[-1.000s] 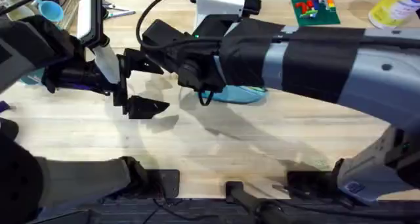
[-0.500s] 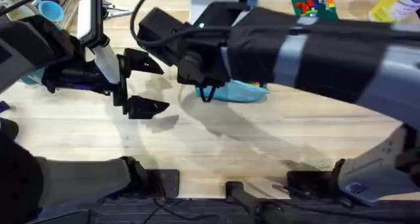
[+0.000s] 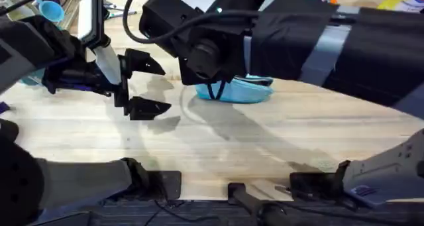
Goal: Unzip the bag, pick up the pens from the table one at a time and place them inside, then zip the bag closed.
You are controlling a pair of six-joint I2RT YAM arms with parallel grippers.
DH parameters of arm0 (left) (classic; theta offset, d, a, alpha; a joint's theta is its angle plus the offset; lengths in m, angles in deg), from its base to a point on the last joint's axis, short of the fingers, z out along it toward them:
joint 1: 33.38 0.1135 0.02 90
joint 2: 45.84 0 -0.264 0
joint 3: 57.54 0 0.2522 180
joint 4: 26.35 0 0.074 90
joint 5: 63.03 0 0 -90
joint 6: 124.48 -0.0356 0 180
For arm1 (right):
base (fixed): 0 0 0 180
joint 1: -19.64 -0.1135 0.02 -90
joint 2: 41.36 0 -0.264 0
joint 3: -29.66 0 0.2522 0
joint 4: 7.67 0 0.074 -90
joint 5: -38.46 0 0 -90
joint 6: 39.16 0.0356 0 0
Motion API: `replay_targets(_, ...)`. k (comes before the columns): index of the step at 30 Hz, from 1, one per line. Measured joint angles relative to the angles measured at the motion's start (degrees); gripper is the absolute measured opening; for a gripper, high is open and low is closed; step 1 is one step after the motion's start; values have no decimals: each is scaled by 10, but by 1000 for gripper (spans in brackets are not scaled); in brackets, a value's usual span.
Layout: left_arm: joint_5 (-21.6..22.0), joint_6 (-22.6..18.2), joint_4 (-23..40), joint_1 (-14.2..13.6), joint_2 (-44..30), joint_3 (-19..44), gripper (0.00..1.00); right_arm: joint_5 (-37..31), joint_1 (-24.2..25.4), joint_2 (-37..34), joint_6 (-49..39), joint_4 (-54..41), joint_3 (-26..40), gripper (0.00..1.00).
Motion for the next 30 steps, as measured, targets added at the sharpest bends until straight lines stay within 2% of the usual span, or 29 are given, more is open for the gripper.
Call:
replay_targets(11,0,0,-7,0,0,0,993,8,21,0,-35,7,0,31)
replay_targets(16,0,0,-45,0,0,0,993,11,31,0,-38,15,0,31)
replay_targets(22,-1,0,-62,0,0,0,993,11,35,0,-39,24,0,31)
replay_targets(30,-53,0,-107,0,0,0,993,11,35,0,-39,23,0,31)
